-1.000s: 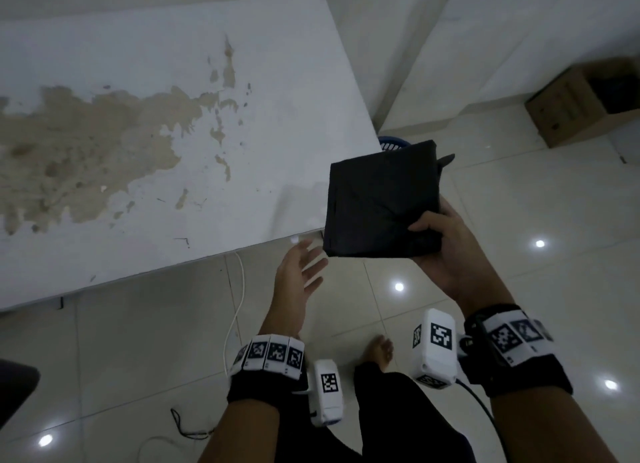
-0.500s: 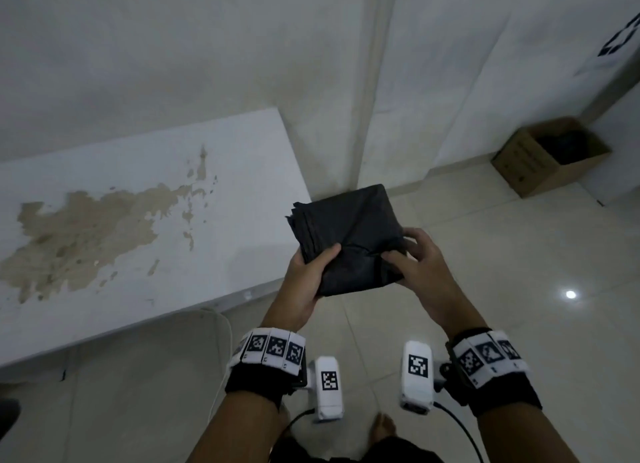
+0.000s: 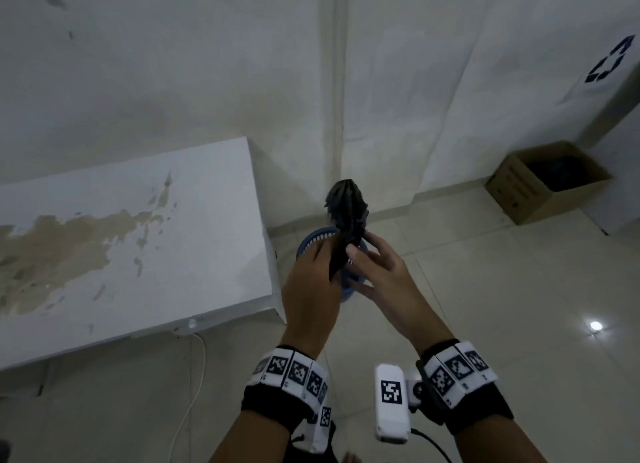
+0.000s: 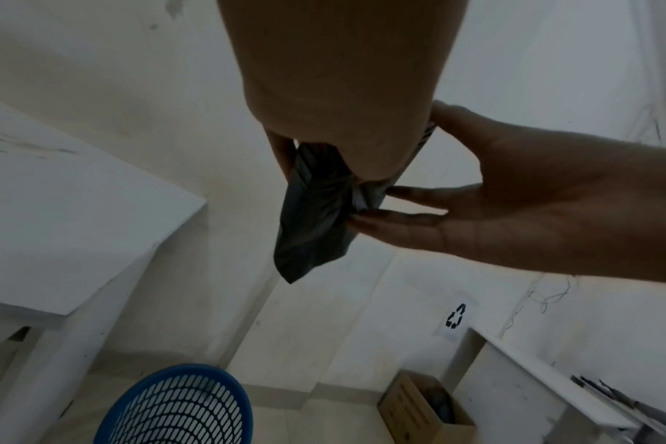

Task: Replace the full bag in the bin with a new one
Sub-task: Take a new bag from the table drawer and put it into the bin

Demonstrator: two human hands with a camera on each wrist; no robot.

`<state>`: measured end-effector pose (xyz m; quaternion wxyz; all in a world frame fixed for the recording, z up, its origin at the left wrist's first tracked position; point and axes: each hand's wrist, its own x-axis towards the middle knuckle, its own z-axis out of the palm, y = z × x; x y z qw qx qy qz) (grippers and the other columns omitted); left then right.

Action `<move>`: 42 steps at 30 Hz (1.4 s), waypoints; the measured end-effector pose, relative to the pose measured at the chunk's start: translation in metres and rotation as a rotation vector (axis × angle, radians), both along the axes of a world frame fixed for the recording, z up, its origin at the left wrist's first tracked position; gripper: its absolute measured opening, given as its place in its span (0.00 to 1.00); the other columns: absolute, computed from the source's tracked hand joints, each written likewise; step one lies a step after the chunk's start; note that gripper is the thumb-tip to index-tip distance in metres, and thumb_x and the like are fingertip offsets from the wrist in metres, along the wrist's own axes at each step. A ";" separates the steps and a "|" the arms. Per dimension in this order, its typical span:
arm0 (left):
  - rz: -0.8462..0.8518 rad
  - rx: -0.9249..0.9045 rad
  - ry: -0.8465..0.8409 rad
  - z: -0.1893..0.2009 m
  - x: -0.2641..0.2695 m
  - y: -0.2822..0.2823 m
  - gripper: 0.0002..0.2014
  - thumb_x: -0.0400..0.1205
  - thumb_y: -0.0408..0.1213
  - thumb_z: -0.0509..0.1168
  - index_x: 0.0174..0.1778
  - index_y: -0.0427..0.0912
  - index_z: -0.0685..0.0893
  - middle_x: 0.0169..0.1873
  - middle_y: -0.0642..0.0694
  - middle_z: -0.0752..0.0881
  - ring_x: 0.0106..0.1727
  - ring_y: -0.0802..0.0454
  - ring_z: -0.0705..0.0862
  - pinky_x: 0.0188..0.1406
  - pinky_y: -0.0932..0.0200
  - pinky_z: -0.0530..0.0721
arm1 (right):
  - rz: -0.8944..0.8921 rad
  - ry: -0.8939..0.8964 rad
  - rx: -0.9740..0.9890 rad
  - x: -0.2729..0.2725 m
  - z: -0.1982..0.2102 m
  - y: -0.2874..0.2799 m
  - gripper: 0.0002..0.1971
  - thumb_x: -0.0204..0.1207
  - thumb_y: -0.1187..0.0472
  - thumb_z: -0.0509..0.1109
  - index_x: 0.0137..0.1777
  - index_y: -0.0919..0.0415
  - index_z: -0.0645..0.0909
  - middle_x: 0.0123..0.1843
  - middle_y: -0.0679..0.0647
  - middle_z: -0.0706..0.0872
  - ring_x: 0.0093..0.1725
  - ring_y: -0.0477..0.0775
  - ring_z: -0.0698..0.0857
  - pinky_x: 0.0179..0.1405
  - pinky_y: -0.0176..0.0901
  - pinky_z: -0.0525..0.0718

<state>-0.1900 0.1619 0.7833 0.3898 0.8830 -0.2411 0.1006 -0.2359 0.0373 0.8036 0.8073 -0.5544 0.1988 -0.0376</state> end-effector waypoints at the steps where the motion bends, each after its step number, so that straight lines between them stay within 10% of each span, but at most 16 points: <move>1: -0.029 0.032 0.000 -0.008 0.005 -0.007 0.19 0.85 0.43 0.57 0.71 0.46 0.81 0.60 0.49 0.86 0.56 0.52 0.83 0.48 0.63 0.81 | 0.013 0.005 0.000 0.007 -0.005 -0.004 0.19 0.78 0.57 0.75 0.69 0.49 0.82 0.62 0.52 0.90 0.63 0.54 0.88 0.64 0.55 0.87; 4: -0.148 -0.043 0.218 -0.034 0.029 -0.028 0.19 0.80 0.41 0.62 0.68 0.46 0.81 0.58 0.48 0.84 0.56 0.50 0.83 0.51 0.52 0.86 | -0.018 0.058 -0.056 0.034 -0.027 -0.022 0.20 0.78 0.54 0.76 0.70 0.52 0.81 0.64 0.52 0.89 0.64 0.53 0.87 0.67 0.60 0.84; 8: -0.203 -0.453 0.767 -0.031 0.069 -0.059 0.16 0.83 0.24 0.64 0.59 0.49 0.80 0.47 0.47 0.87 0.46 0.55 0.87 0.39 0.66 0.84 | 0.012 0.074 -0.283 0.069 -0.048 -0.058 0.15 0.83 0.57 0.70 0.68 0.57 0.81 0.60 0.55 0.90 0.60 0.54 0.89 0.63 0.54 0.87; 11: -0.092 -0.694 1.023 -0.035 0.107 -0.085 0.14 0.87 0.37 0.64 0.67 0.55 0.76 0.52 0.53 0.88 0.49 0.60 0.90 0.38 0.68 0.85 | 0.092 0.109 -0.378 0.091 -0.062 -0.088 0.11 0.84 0.61 0.68 0.64 0.58 0.83 0.57 0.56 0.90 0.59 0.56 0.89 0.54 0.41 0.87; 14: -0.044 -0.734 1.051 -0.043 0.138 -0.109 0.20 0.85 0.43 0.68 0.72 0.53 0.74 0.55 0.55 0.87 0.49 0.68 0.89 0.40 0.72 0.85 | 0.136 0.167 -0.377 0.115 -0.076 -0.112 0.11 0.85 0.60 0.68 0.65 0.56 0.83 0.58 0.55 0.90 0.59 0.54 0.89 0.58 0.46 0.88; 21: 0.161 -0.553 0.982 -0.096 0.200 -0.141 0.05 0.86 0.37 0.66 0.52 0.54 0.84 0.47 0.51 0.91 0.51 0.53 0.90 0.54 0.53 0.88 | 0.050 0.251 -0.251 0.178 -0.118 -0.150 0.14 0.84 0.61 0.69 0.67 0.52 0.80 0.61 0.55 0.88 0.63 0.55 0.88 0.65 0.64 0.85; 27: 0.378 -0.590 1.051 -0.155 0.221 -0.156 0.10 0.83 0.36 0.65 0.59 0.48 0.81 0.55 0.42 0.88 0.58 0.42 0.88 0.58 0.34 0.88 | 0.148 0.235 -0.234 0.218 -0.162 -0.178 0.31 0.83 0.65 0.69 0.78 0.37 0.63 0.62 0.53 0.84 0.63 0.55 0.87 0.62 0.63 0.87; 33: 0.526 -0.652 0.884 -0.198 0.217 -0.156 0.16 0.83 0.25 0.58 0.64 0.46 0.72 0.59 0.41 0.82 0.60 0.44 0.86 0.55 0.35 0.89 | 0.216 0.296 -0.165 0.237 -0.225 -0.192 0.26 0.82 0.67 0.68 0.74 0.44 0.68 0.65 0.51 0.83 0.66 0.54 0.85 0.66 0.67 0.83; 37: 0.530 -0.580 0.741 -0.251 0.221 -0.148 0.19 0.84 0.22 0.55 0.66 0.48 0.70 0.62 0.38 0.81 0.59 0.48 0.84 0.49 0.58 0.87 | 0.252 0.328 -0.101 0.244 -0.284 -0.198 0.19 0.82 0.65 0.70 0.68 0.47 0.73 0.66 0.50 0.84 0.65 0.52 0.85 0.67 0.65 0.83; 42: 0.463 -0.551 0.655 -0.333 0.232 -0.127 0.25 0.85 0.20 0.51 0.72 0.51 0.71 0.67 0.43 0.79 0.65 0.53 0.82 0.65 0.58 0.85 | 0.209 0.308 -0.113 0.247 -0.369 -0.191 0.21 0.86 0.63 0.66 0.77 0.55 0.69 0.69 0.51 0.81 0.66 0.51 0.84 0.57 0.48 0.89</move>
